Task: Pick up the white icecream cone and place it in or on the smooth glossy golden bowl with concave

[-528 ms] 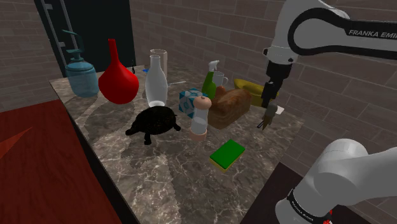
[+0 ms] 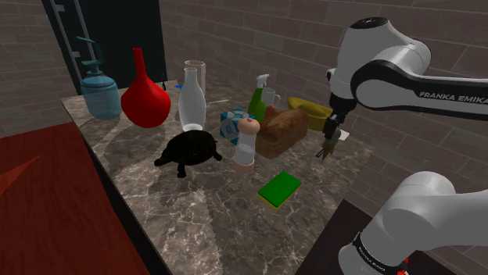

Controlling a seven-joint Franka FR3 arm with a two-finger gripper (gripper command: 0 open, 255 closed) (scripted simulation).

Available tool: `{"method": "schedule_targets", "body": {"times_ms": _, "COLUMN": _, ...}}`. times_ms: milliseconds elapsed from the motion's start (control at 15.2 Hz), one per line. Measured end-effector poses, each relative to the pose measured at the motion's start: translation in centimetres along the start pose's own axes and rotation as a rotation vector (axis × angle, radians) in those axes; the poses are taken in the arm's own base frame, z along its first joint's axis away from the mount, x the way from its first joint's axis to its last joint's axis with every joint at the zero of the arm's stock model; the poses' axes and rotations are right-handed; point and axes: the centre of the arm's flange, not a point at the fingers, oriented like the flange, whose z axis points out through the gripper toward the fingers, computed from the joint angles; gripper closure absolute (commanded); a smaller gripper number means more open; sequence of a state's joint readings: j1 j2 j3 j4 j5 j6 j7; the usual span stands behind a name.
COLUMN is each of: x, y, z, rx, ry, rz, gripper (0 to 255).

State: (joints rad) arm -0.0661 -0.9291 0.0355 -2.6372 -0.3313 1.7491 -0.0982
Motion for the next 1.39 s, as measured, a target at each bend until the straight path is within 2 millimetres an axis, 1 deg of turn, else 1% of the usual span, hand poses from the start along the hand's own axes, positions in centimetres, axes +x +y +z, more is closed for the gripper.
{"method": "schedule_targets", "body": {"times_ms": 330, "x": 0.0, "y": -0.1, "z": 2.6, "rx": -0.009, "ry": 0.002, "rz": 0.001, "gripper": 0}}
{"method": "schedule_targets", "body": {"times_ms": 726, "x": 0.0, "y": -0.1, "z": 3.0, "rx": -0.010, "ry": 0.002, "rz": 0.001, "gripper": 0}}
{"method": "schedule_targets", "body": {"times_ms": 792, "x": 0.0, "y": -0.1, "z": 3.0, "rx": -0.010, "ry": 0.002, "rz": 0.001, "gripper": 255}}
{"method": "schedule_targets", "body": {"times_ms": 1386, "x": 0.1, "y": -0.1, "z": 2.8, "rx": -0.010, "ry": 0.007, "rz": 0.002, "gripper": 255}}
